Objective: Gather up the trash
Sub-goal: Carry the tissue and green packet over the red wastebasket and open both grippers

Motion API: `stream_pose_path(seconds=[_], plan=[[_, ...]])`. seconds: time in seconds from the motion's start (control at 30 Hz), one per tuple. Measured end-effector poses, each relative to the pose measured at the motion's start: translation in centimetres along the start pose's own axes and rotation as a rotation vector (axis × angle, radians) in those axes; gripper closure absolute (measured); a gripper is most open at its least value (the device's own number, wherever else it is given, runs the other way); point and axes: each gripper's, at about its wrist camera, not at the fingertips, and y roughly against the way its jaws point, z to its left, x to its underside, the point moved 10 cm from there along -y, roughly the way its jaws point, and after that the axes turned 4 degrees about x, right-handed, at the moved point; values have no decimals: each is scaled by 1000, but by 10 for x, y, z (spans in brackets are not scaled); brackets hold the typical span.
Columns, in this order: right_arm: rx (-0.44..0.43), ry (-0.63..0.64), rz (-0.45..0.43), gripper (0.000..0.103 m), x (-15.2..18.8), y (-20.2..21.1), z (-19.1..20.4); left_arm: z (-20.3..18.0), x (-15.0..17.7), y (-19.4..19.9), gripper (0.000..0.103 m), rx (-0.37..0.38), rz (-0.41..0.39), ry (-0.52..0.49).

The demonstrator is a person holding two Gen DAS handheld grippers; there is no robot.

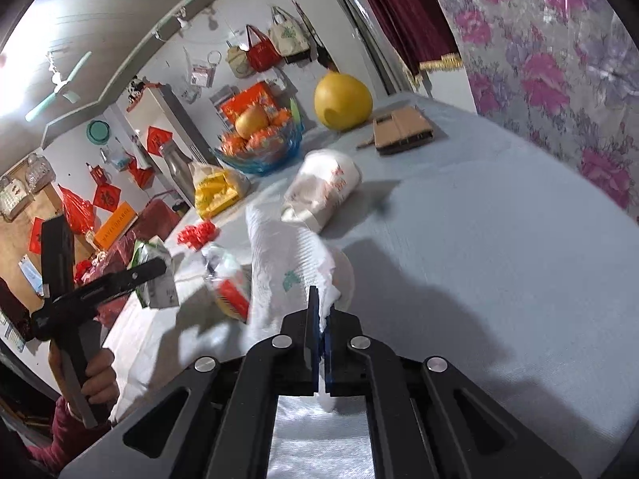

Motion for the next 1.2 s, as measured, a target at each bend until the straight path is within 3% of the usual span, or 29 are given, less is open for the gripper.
stream_pose_path(seconds=[0.33,0.67,0.93,1.2], plan=[[-4,33,-86,101,-6,49,24,-21,17,36,23,21,-32,-46],[20,62,-204,101,1,131,35,-70,46,71,23,96,-61,-109],[59,43,-258,101,24,197,13,-121,75,97,23,164,-74,-168],[117,15,-257,101,56,250,-27,-176,107,108,23,235,-52,-233]])
